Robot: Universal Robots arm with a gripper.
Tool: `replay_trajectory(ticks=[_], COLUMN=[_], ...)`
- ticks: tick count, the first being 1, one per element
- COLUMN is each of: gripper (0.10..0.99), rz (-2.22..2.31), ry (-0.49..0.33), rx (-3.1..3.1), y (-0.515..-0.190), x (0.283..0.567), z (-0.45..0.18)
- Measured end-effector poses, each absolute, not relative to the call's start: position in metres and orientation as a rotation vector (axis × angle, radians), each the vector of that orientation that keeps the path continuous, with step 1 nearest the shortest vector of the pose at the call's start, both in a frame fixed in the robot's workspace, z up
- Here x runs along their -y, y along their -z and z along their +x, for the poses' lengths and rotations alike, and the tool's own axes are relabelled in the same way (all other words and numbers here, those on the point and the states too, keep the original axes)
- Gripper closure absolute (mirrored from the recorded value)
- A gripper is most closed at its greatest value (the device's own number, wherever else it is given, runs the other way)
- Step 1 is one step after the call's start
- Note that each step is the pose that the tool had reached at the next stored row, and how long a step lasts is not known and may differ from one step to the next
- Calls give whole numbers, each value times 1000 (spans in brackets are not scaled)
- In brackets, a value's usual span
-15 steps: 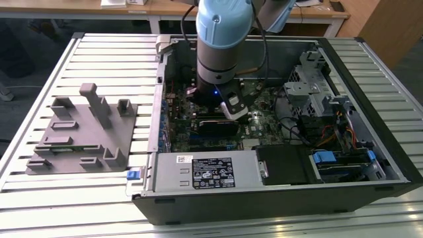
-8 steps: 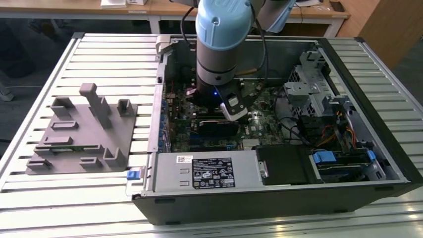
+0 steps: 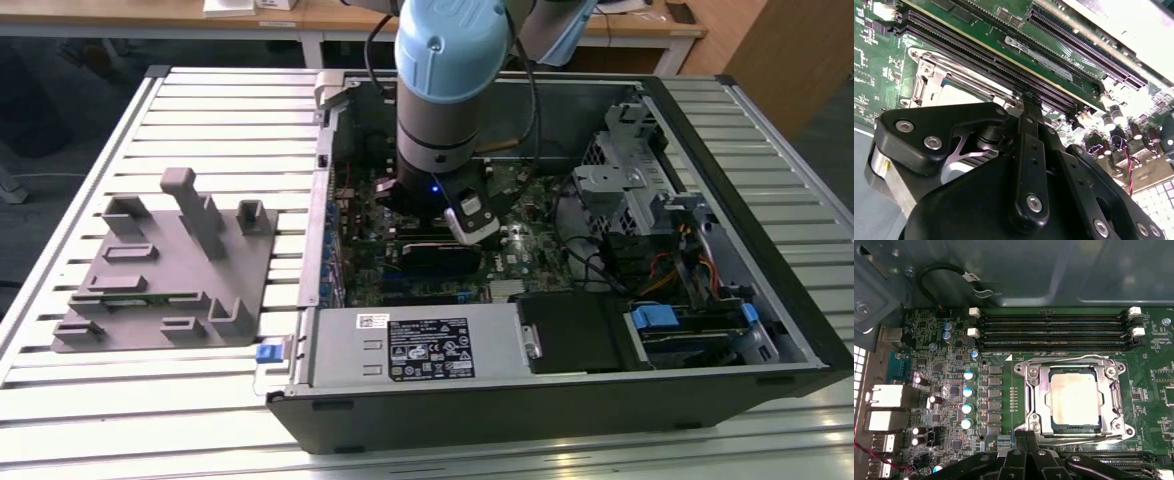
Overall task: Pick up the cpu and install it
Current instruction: 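Install the second cpu locking lever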
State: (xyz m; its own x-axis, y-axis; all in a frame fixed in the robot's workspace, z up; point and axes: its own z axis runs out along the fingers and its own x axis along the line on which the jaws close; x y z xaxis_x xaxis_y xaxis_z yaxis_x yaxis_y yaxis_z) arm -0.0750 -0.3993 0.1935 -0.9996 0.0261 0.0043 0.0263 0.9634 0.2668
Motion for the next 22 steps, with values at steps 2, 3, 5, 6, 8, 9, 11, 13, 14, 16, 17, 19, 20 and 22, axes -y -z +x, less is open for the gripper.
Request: replay_trajectory(ticks=[2, 3, 5, 6, 8, 9, 11, 13, 14, 16, 17, 19, 20, 22], gripper=[980, 980, 980, 980, 980, 980, 980, 980, 980, 980, 980, 980, 980, 980], rz=[-42, -41, -42, -41, -41, -41, -41, -41, -42, -42, -42, -42, -42, -42], ry=[424, 425, 426, 426, 429, 430, 433, 436, 437, 439, 440, 443, 444, 444], rx=[3112, 3112, 3112, 3112, 3111, 3111, 3111, 3110, 3110, 3110, 3109, 3109, 3109, 3109], y=[-193, -193, -193, -193, -192, -192, -192, -191, -191, -191, -191, -191, -191, -191], x=[399, 399, 399, 399, 399, 399, 399, 399, 399, 399, 399, 398, 398, 397], z=[-75, -75, -75, -75, -75, -75, -75, -76, -76, -76, -76, -76, -76, -77])
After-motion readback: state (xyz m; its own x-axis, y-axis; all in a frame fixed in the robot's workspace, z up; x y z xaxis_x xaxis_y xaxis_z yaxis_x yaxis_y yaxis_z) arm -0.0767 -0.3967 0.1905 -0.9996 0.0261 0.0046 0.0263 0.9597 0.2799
